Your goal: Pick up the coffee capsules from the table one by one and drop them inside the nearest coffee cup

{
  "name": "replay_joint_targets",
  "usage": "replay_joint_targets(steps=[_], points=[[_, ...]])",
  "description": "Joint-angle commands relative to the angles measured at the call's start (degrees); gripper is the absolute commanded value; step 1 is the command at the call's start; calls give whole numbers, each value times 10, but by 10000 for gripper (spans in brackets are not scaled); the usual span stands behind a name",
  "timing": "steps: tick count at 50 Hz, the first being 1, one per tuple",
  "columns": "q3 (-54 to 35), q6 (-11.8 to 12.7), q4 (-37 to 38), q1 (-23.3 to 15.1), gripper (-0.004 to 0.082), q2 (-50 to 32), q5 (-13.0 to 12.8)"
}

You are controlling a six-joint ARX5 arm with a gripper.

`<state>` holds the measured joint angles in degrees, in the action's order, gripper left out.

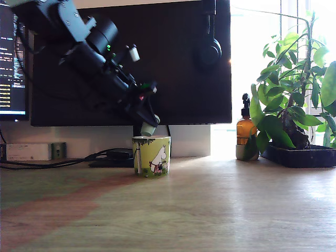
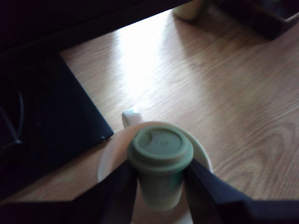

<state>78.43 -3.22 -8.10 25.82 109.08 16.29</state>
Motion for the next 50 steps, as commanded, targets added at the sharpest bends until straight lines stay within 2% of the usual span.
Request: replay_joint_targets(steps=[1,39,42,47,50], points=[[14,-18,-5,1,214,16,-3],[17,-24,-19,1,220,19,-3],[17,-24,-19,1,295,19,-3],[17,-24,-20,1,587,18,-5],[17,-24,-24,1,679,18,-9]])
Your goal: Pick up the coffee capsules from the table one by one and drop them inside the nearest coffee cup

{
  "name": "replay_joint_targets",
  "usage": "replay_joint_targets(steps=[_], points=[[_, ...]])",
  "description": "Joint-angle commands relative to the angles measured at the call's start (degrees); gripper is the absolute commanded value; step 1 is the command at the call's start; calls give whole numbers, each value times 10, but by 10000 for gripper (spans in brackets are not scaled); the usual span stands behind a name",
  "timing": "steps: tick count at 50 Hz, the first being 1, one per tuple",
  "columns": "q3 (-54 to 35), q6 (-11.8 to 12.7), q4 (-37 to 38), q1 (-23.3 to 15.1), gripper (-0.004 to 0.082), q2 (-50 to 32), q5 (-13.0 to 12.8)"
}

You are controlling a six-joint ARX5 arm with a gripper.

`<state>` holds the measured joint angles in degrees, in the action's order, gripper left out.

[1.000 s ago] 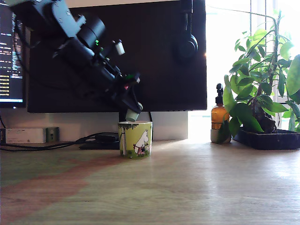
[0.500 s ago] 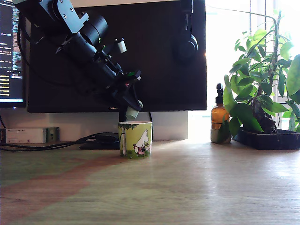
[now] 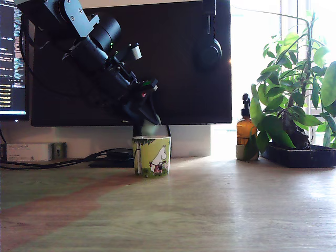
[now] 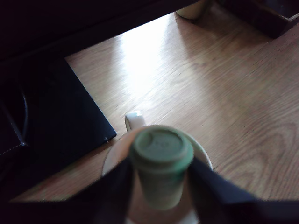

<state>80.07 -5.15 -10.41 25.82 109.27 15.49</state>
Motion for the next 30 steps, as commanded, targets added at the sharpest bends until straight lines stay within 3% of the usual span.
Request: replay_joint_targets(steps=[1,20,25,30], points=[[1,-5,-3,1,682,16,-1],[1,-2,-6,2,648,16,-3],[1,0,-11,6,475,12,-3],[1,-1,-17,10,204,4,-3]])
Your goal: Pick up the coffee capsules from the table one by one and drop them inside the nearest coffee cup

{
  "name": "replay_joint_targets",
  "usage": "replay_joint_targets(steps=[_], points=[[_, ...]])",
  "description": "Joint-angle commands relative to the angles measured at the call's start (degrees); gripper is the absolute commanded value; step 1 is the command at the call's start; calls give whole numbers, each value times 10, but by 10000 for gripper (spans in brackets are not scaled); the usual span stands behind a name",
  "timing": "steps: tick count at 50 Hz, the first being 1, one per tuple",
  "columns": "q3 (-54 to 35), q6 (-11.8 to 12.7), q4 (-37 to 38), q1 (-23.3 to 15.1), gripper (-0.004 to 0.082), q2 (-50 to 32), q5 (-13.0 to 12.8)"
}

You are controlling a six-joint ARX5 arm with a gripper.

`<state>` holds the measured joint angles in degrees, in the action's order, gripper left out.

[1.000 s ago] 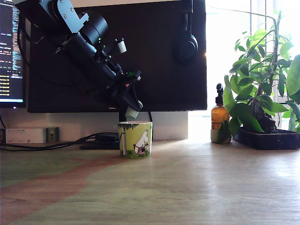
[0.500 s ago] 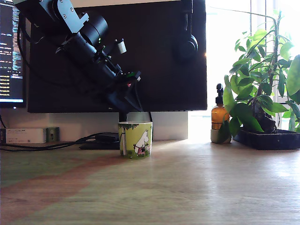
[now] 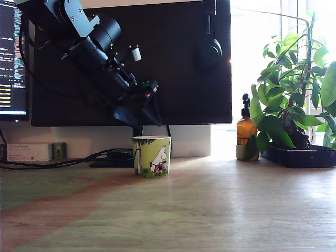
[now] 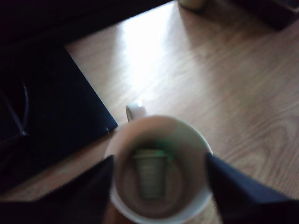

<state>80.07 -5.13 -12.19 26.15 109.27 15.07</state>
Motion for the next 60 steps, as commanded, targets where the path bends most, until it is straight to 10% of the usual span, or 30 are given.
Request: replay_joint_targets(steps=[1,6,32,60], points=[[1,-1,-1,7,152,2,2],[1,-3,-9,10,-30,-5,2],[-39,-5,-40,8,-20,-65,0],[-233,14,31,-82,-20,-256,-11]])
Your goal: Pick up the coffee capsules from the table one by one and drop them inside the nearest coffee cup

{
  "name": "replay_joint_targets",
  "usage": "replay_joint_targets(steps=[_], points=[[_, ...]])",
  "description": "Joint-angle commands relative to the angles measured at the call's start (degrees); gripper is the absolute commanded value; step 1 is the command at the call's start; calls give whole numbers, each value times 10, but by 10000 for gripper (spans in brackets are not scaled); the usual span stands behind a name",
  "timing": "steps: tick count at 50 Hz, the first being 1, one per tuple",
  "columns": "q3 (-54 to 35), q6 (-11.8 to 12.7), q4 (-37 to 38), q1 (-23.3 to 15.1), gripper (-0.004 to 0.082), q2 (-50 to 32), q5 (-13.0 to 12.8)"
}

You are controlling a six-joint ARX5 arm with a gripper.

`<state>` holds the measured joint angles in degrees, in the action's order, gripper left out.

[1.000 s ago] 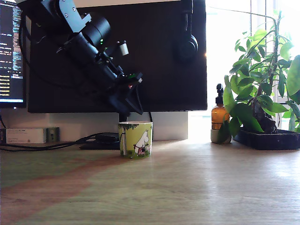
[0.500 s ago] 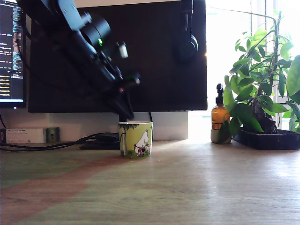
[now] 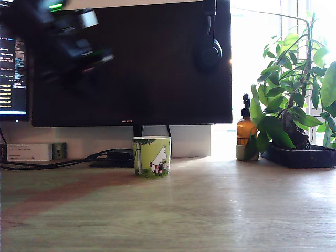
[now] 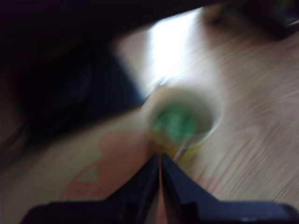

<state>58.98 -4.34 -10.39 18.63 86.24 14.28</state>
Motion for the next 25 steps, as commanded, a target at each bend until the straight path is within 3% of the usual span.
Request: replay_joint_targets(steps=[1,3,11,12,25], points=[[-32,6,15,-11,-20,-34,-5],[-49,17,20,-21,-20,-52,-9],[-119,17,43,-60,-20,-124,-12],[-127,28,45,-64,-20,-132,-12],[-230,29,60,-102,-20,-265,-12]])
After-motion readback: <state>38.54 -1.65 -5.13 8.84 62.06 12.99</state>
